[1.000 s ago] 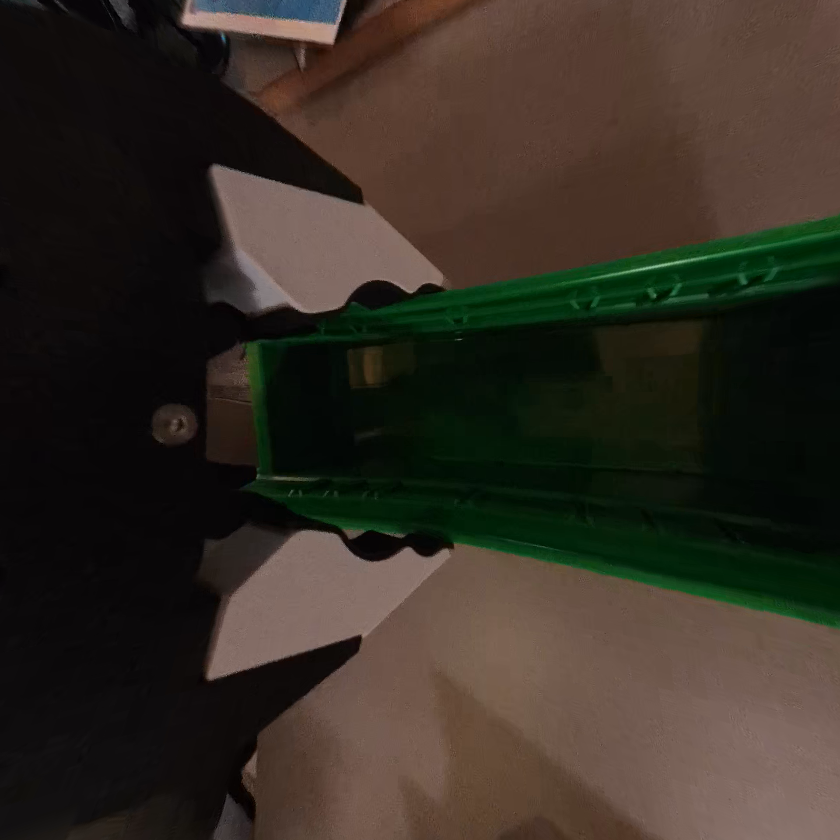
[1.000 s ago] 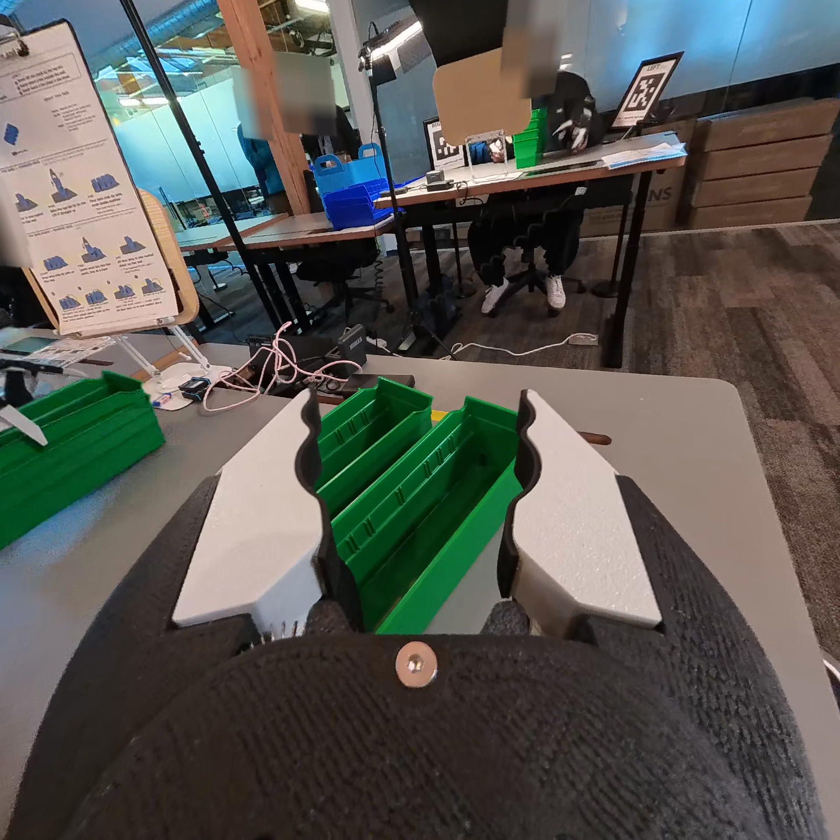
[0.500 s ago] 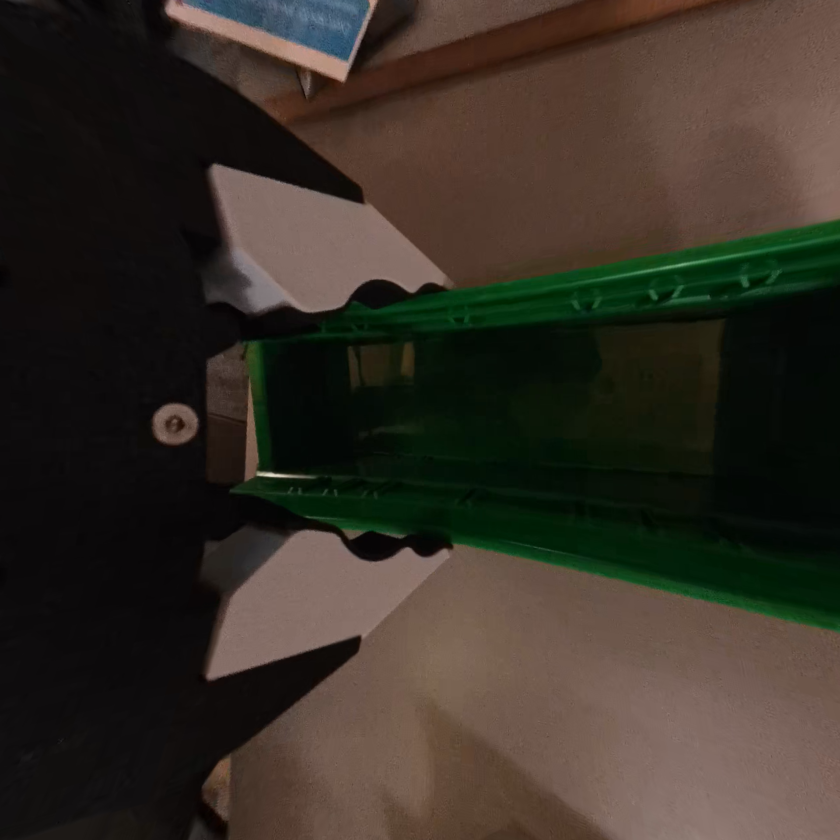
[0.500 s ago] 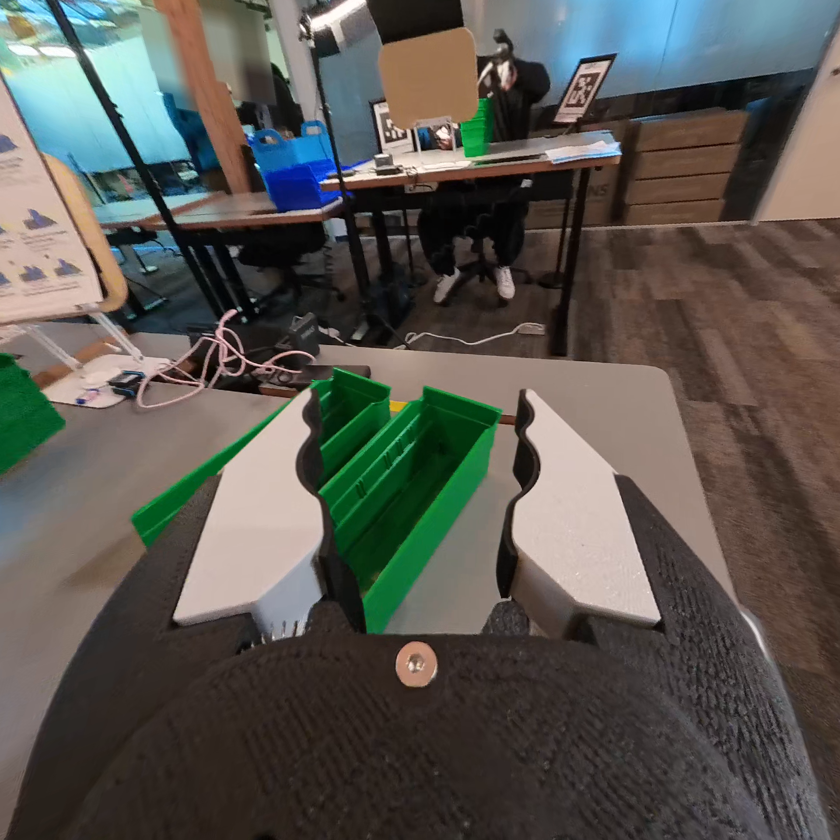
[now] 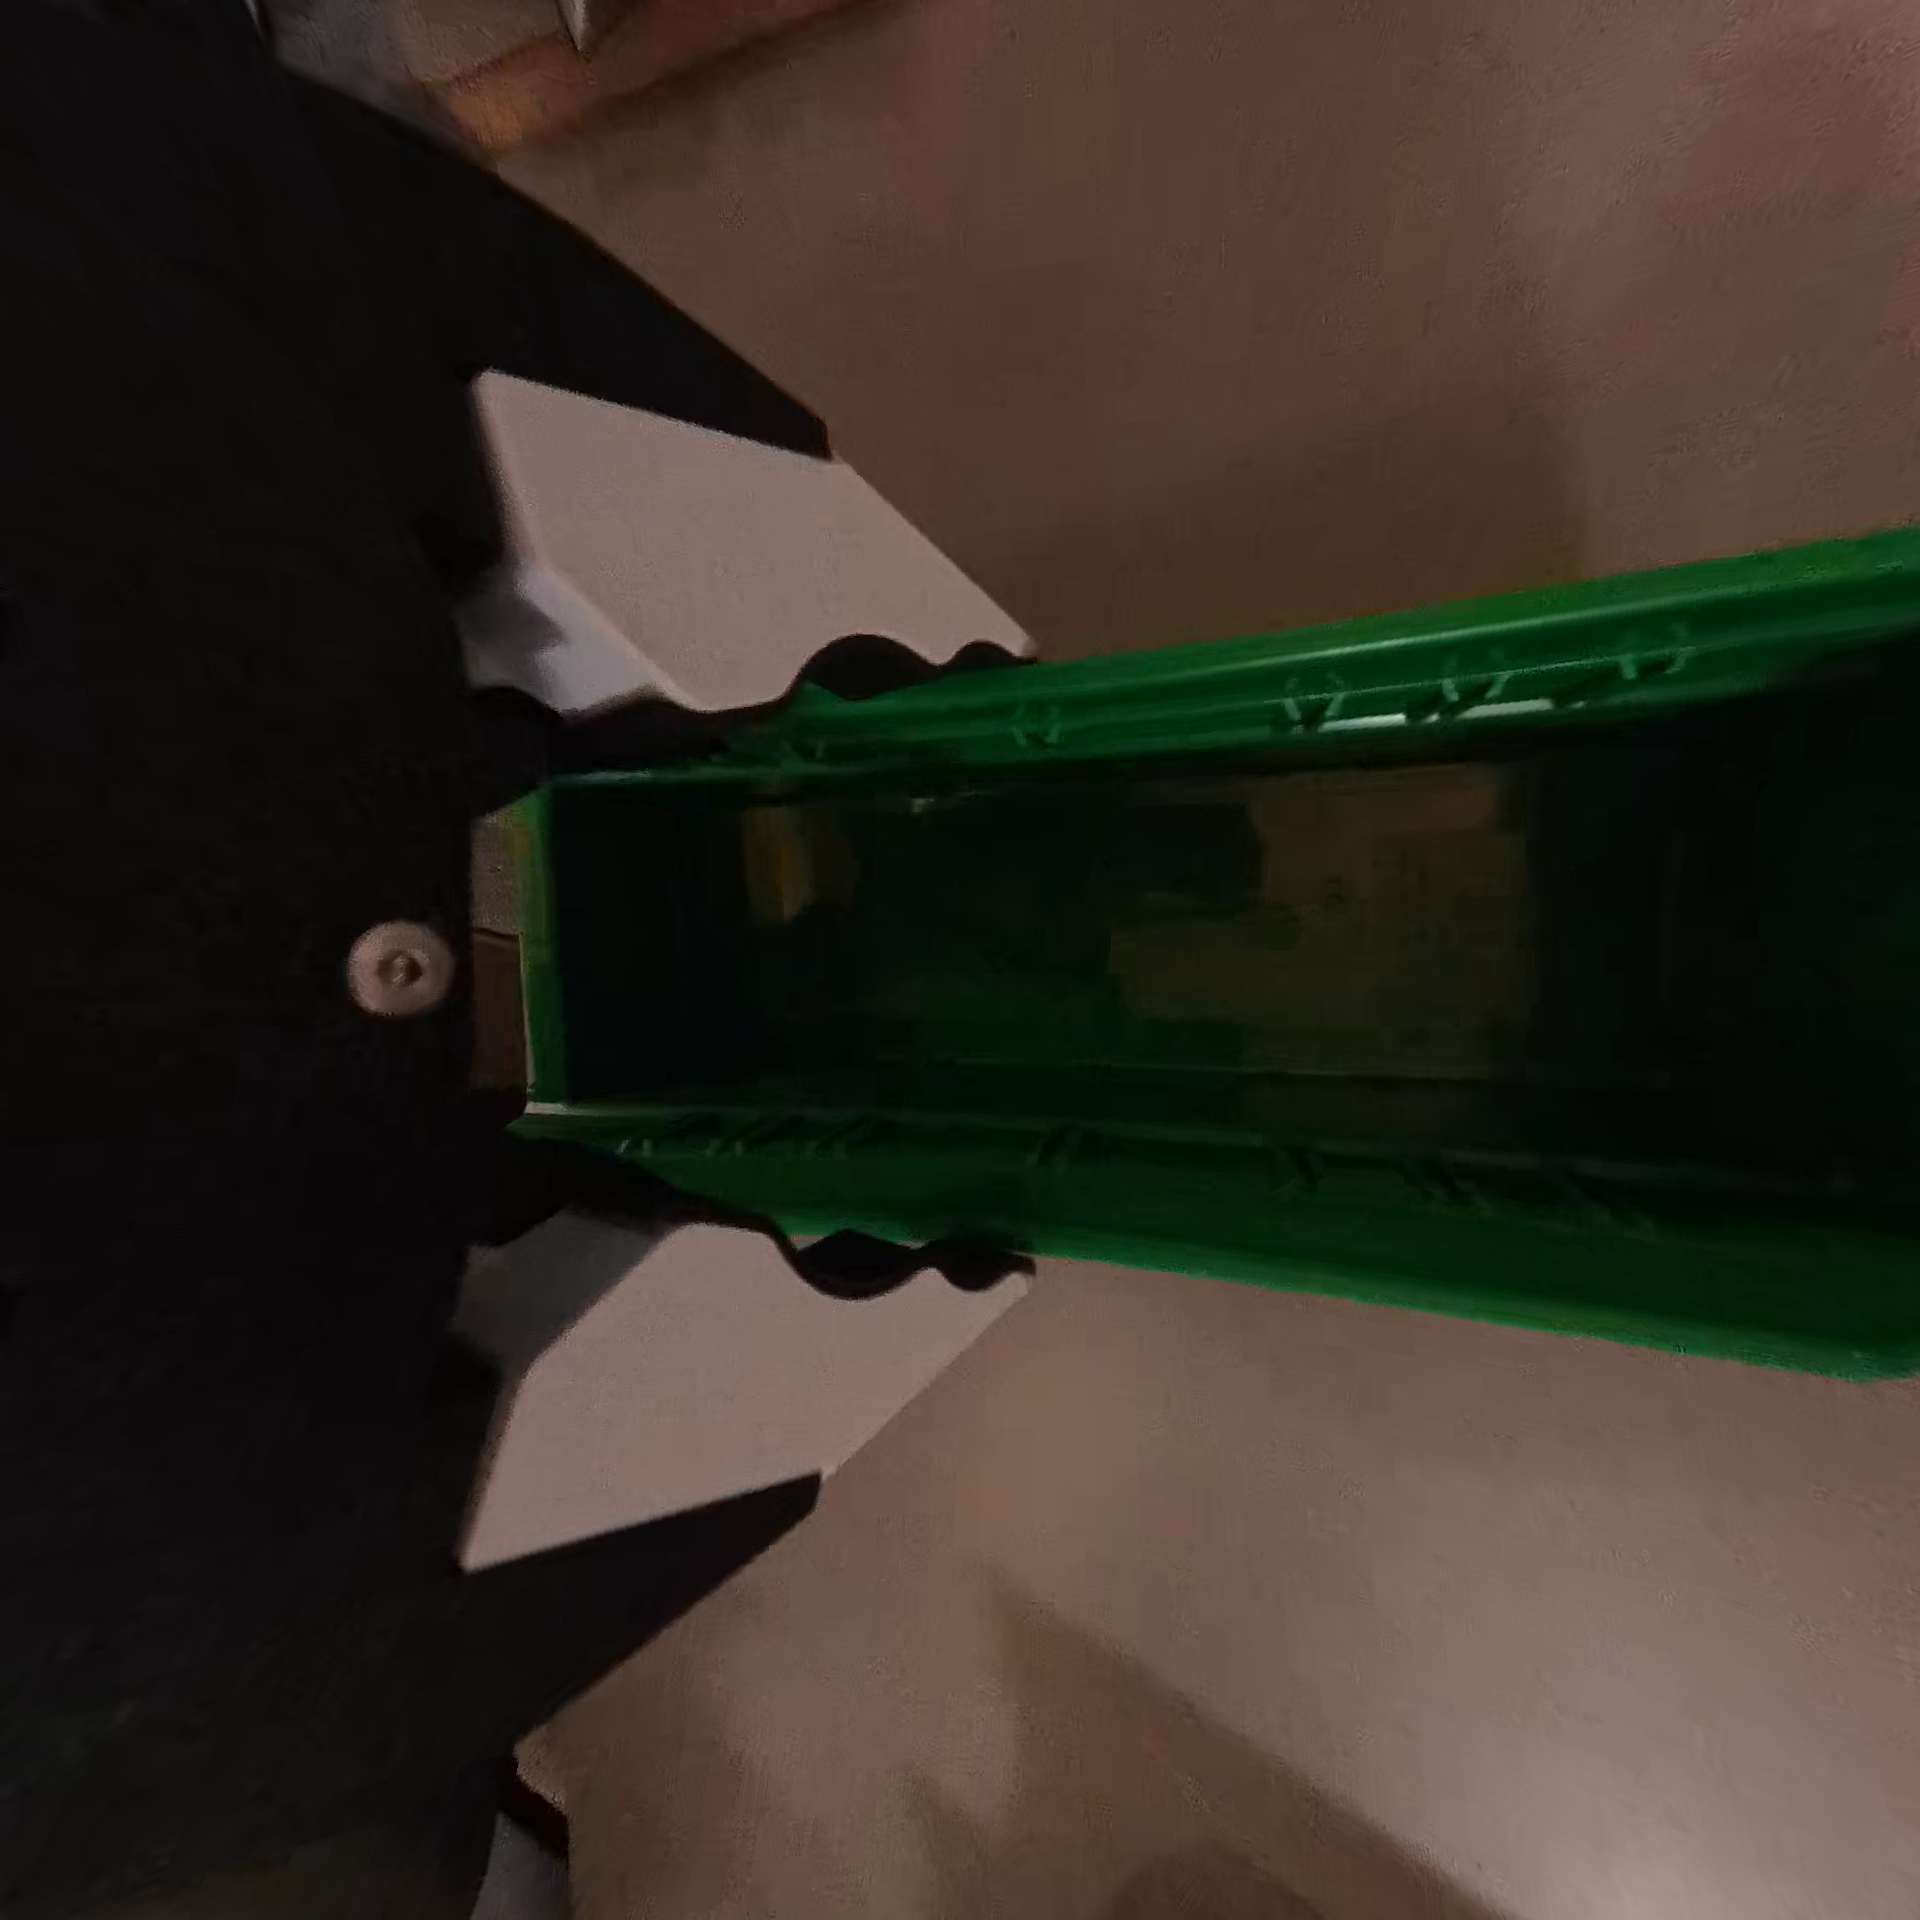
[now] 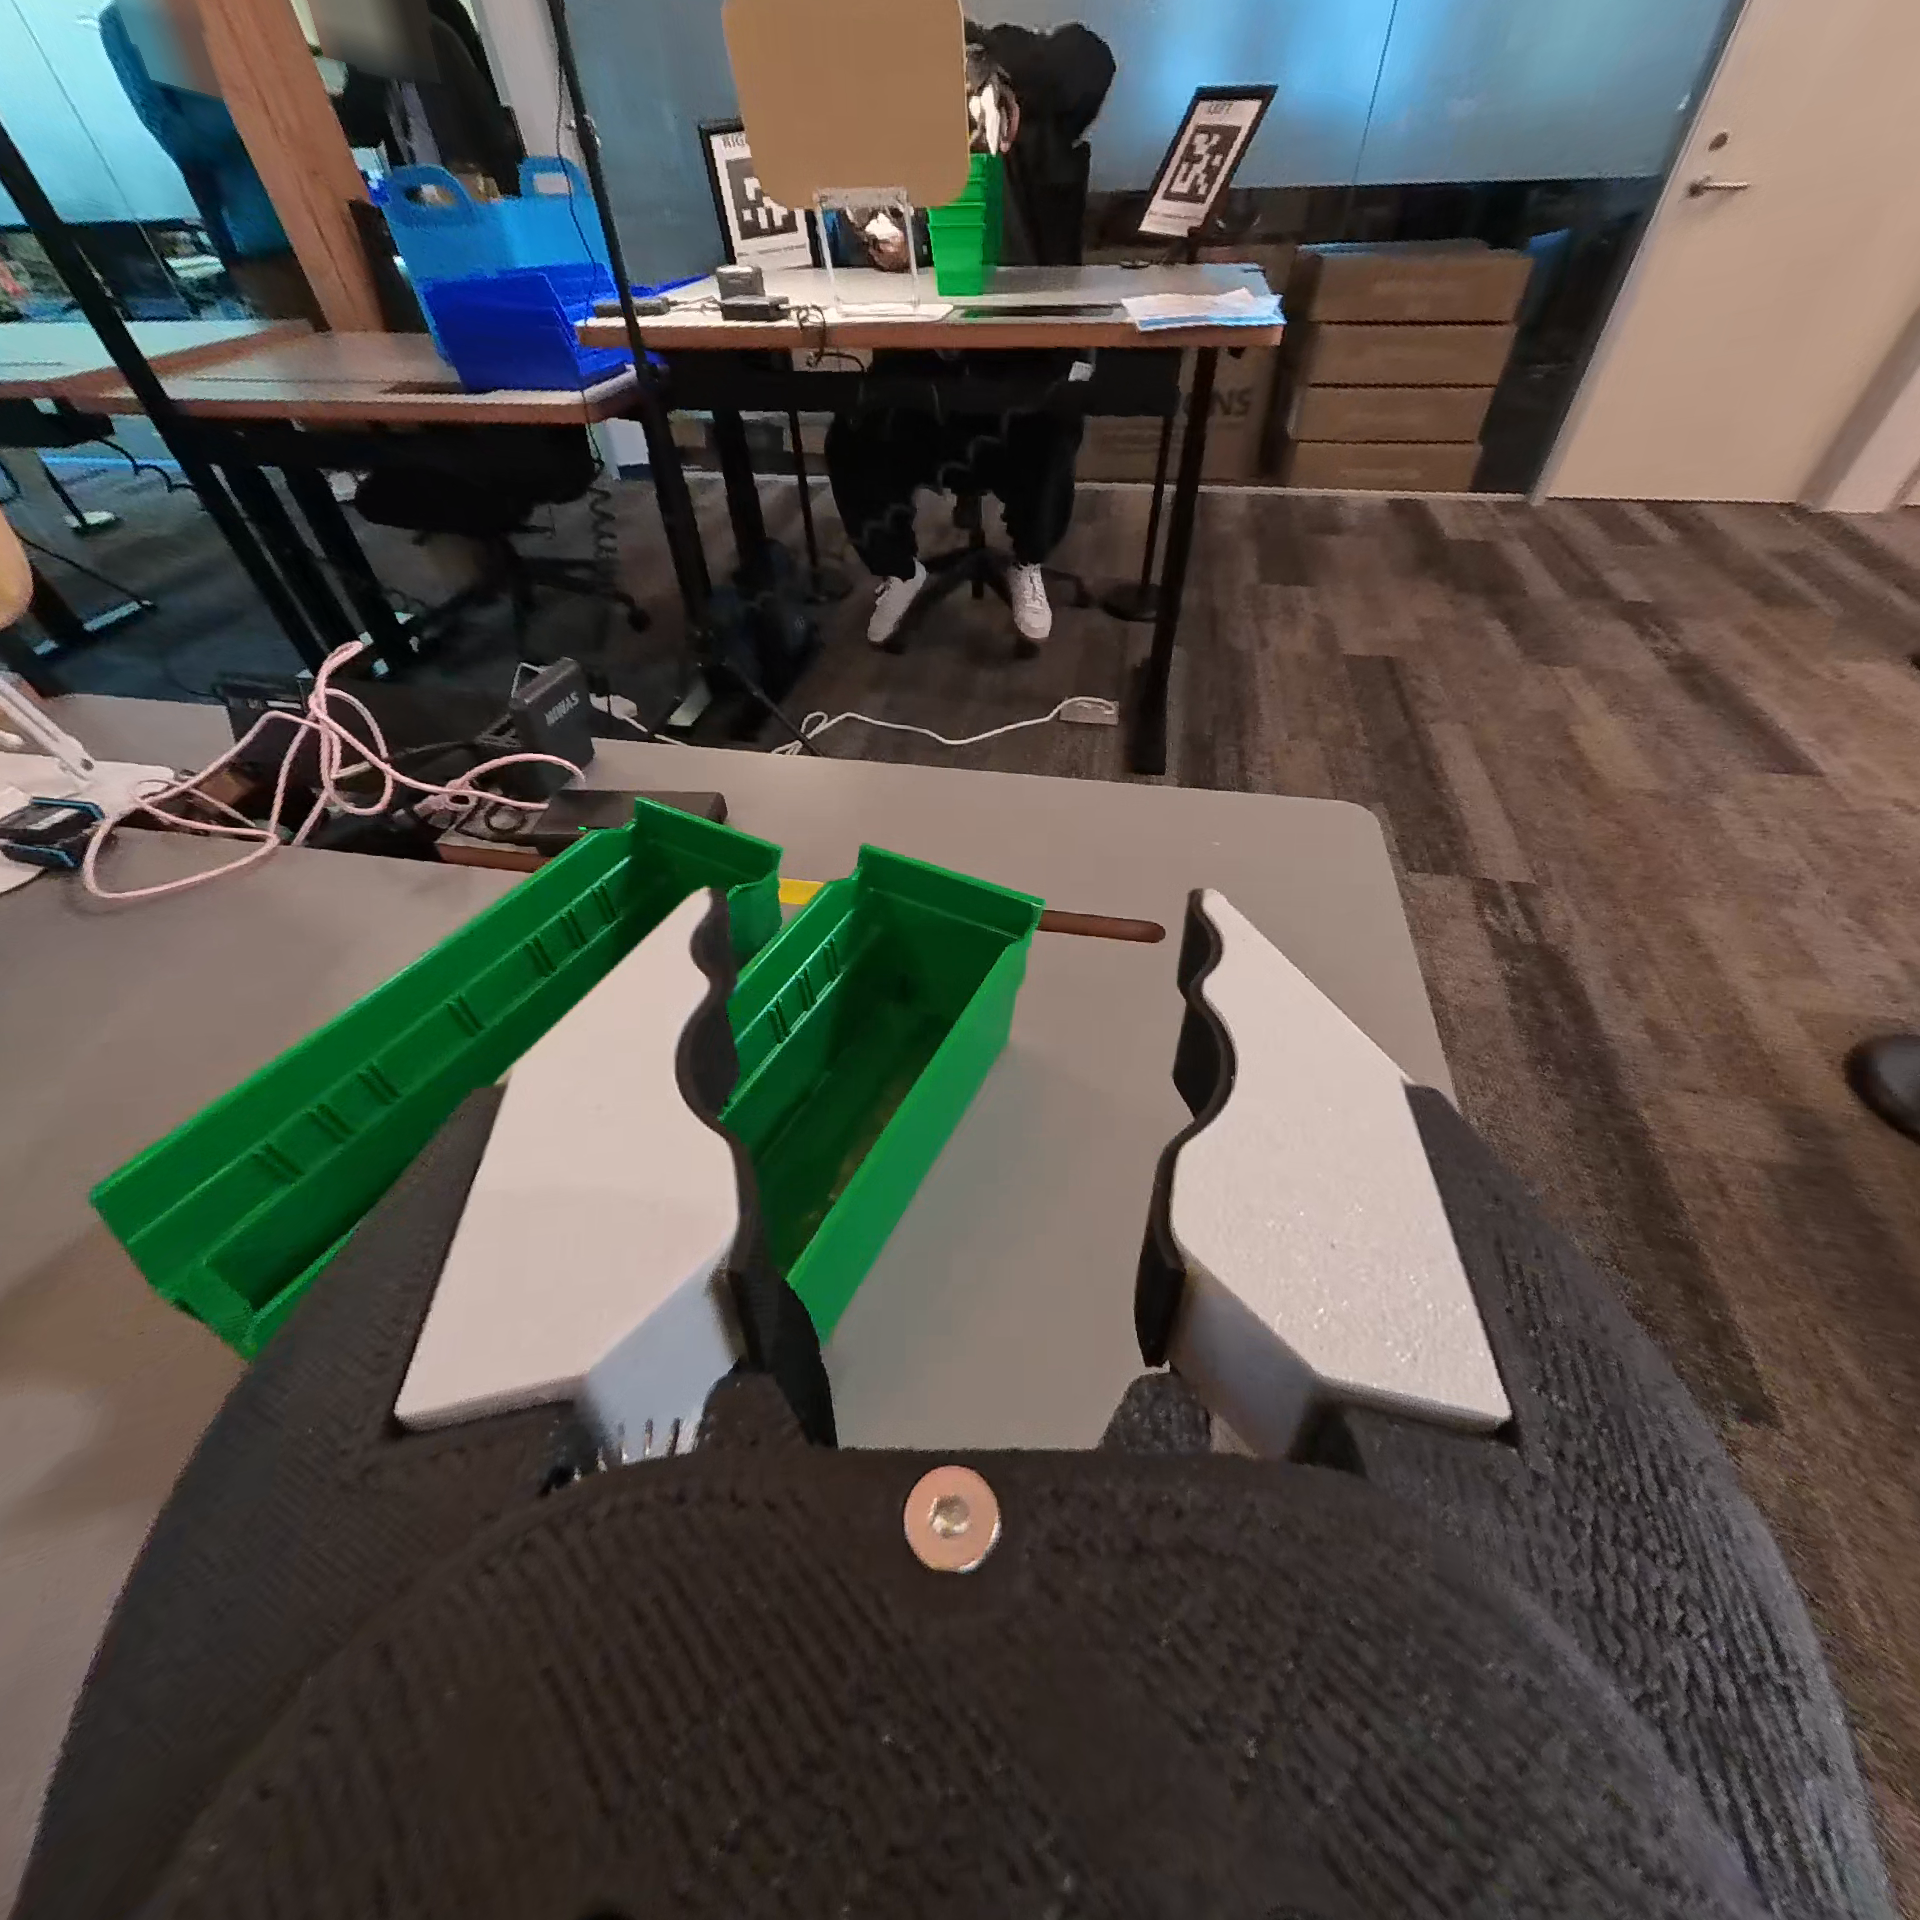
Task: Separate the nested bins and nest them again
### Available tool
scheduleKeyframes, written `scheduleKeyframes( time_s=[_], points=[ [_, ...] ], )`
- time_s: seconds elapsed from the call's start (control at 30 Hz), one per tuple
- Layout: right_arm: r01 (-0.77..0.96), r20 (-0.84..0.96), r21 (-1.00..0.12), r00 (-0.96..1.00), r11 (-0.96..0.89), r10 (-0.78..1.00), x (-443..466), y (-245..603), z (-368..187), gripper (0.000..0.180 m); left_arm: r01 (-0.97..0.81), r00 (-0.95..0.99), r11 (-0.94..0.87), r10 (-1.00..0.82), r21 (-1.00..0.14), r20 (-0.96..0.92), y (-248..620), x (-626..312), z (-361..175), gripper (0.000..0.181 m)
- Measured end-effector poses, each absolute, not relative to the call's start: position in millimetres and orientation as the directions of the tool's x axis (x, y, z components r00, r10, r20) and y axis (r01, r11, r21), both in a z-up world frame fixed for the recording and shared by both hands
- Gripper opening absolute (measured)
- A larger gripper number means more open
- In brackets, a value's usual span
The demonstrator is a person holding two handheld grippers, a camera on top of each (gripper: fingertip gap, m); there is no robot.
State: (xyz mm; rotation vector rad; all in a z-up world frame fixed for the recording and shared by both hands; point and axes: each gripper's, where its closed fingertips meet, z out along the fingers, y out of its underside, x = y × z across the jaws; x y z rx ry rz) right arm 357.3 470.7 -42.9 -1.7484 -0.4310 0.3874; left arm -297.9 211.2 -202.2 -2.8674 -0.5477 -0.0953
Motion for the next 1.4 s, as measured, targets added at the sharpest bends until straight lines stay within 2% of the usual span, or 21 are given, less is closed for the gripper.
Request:
scheduleKeyframes(
  time_s=[0.1,0.23,0.4,0.57,0.67,0.8,0.97,1.2,1.33,1.4],
  points=[
    [0.084,-0.029,-0.975,0.874,-0.208,0.486,358,472,-45,0.086,0.39,0.919,-0.908,0.371,-0.154,0.135,203,-294,-211,0.11],
    [0.078,-0.038,-0.973,0.875,-0.218,0.482,359,473,-47,0.082,0.375,0.927,-0.919,0.369,-0.123,0.069,197,-296,-214,0.119],
    [0.085,-0.046,-0.969,0.858,-0.231,0.511,351,471,-50,0.083,0.399,0.916,-0.902,0.4,-0.167,0.026,200,-304,-196,0.149],
    [0.093,-0.049,-0.968,0.841,-0.233,0.538,344,469,-50,0.084,0.367,0.93,-0.927,0.362,-0.077,0.069,193,-283,-203,0.134],
    [0.092,-0.055,-0.967,0.835,-0.238,0.548,342,468,-51,0.084,0.371,0.928,-0.925,0.373,-0.079,-0.009,191,-293,-205,0.115],
    [0.084,-0.071,-0.965,0.827,-0.247,0.558,341,468,-52,0.084,0.37,0.929,-0.926,0.371,-0.076,0.001,189,-292,-203,0.11],
    [0.073,-0.092,-0.964,0.813,-0.257,0.575,339,467,-53,0.085,0.382,0.924,-0.92,0.382,-0.084,0.011,189,-294,-200,0.092],
    [0.076,-0.089,-0.963,0.817,-0.259,0.569,339,469,-54,0.084,0.4,0.916,-0.91,0.399,-0.106,0.025,188,-297,-191,0.088],
    [0.078,-0.094,-0.962,0.808,-0.263,0.581,336,469,-55,0.085,0.375,0.907,-0.922,0.387,-0.097,-0.167,180,-319,-183,0.089],
    [0.077,-0.099,-0.961,0.8,-0.265,0.592,333,468,-55,0.085,0.37,0.911,-0.923,0.383,-0.107,-0.151,180,-320,-179,0.088]
  ],
)
